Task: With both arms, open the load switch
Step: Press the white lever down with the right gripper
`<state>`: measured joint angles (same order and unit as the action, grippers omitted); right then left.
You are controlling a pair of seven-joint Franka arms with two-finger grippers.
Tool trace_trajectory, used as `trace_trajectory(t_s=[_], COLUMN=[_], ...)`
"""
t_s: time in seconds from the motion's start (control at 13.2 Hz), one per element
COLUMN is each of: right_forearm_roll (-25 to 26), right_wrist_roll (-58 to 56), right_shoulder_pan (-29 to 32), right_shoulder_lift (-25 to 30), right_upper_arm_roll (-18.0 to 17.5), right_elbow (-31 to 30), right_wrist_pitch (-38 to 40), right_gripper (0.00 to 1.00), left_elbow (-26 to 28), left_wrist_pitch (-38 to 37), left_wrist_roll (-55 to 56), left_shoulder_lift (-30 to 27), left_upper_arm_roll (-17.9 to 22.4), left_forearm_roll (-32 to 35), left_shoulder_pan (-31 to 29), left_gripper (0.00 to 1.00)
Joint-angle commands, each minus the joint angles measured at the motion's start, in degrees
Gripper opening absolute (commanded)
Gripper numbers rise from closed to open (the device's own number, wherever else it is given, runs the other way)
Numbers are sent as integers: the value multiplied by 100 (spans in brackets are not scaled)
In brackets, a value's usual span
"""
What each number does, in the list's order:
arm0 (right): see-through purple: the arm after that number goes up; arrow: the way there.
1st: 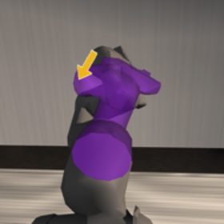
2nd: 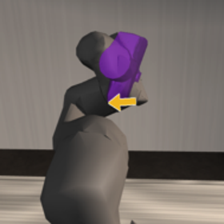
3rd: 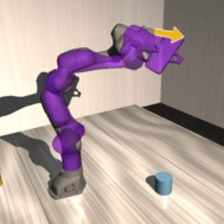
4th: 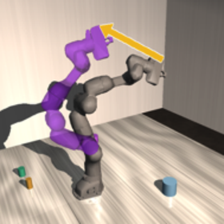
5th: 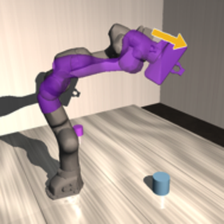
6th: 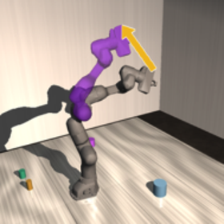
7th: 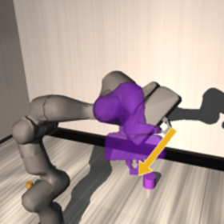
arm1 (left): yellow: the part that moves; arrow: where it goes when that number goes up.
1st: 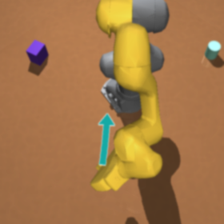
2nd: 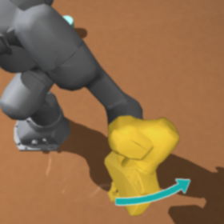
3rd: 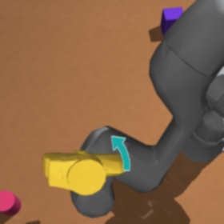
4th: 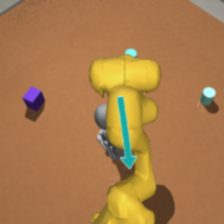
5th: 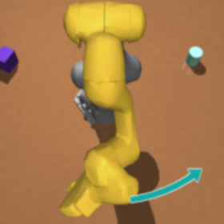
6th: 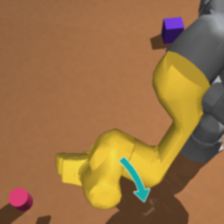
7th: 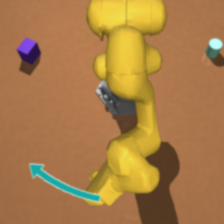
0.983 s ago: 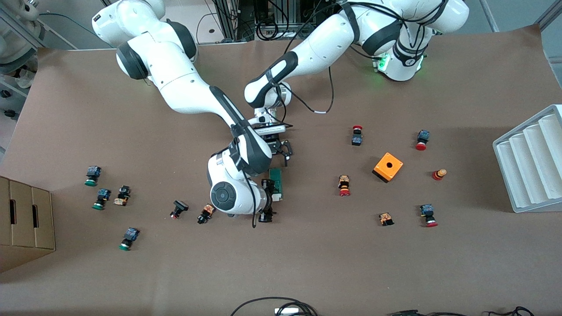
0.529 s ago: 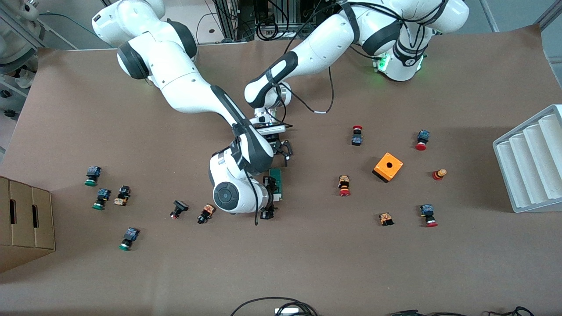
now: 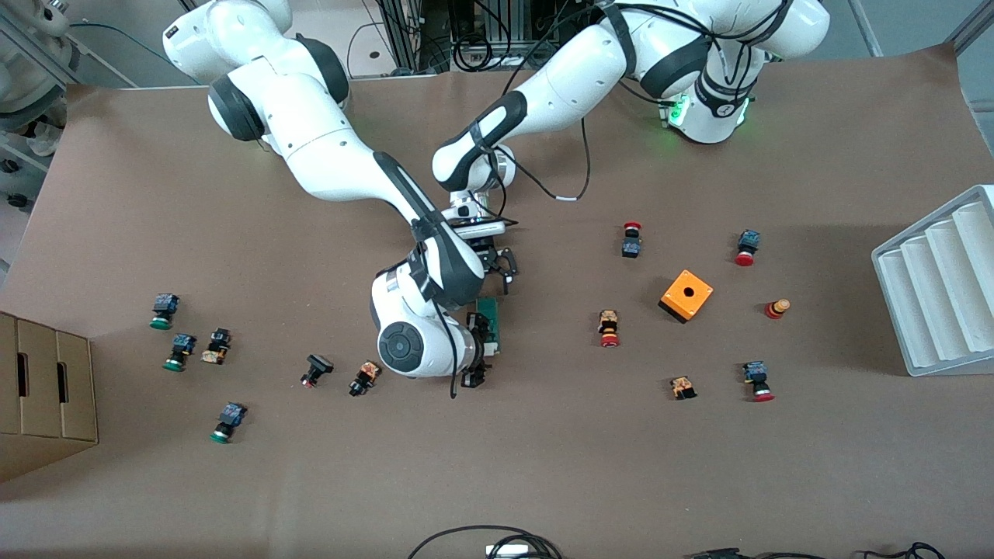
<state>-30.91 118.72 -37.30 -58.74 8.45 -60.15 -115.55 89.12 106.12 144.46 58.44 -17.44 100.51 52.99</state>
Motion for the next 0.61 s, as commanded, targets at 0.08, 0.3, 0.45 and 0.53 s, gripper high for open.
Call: trace_trajectory(t_s=[0.08,0.3,0.45,0.53], right_forearm_roll=[-205,-205,-205,-205], right_wrist_roll=[125,134,178,178], right_shoulder_pan=[-14,-23,-23,-23], right_shoulder_lift=[-191,-182,-182,-182], right_upper_arm_roll=[16,16,7,7], right_elbow=[275,275,258,249], right_wrist_pitch=[-29,-38,-47,-47], right_gripper=[57,51,49,44], left_elbow=[-140,-140,-140,-140], left_wrist_pitch=[-12,-12,-12,-12], left_wrist_roll=[144,144,144,144], left_shoulder_lift=[168,168,168,168], left_upper_arm_roll=[65,65,65,65], left_forearm_roll=[74,83,83,83], left_shoulder_pan=[45,45,45,45], left_gripper=[100,100,100,100])
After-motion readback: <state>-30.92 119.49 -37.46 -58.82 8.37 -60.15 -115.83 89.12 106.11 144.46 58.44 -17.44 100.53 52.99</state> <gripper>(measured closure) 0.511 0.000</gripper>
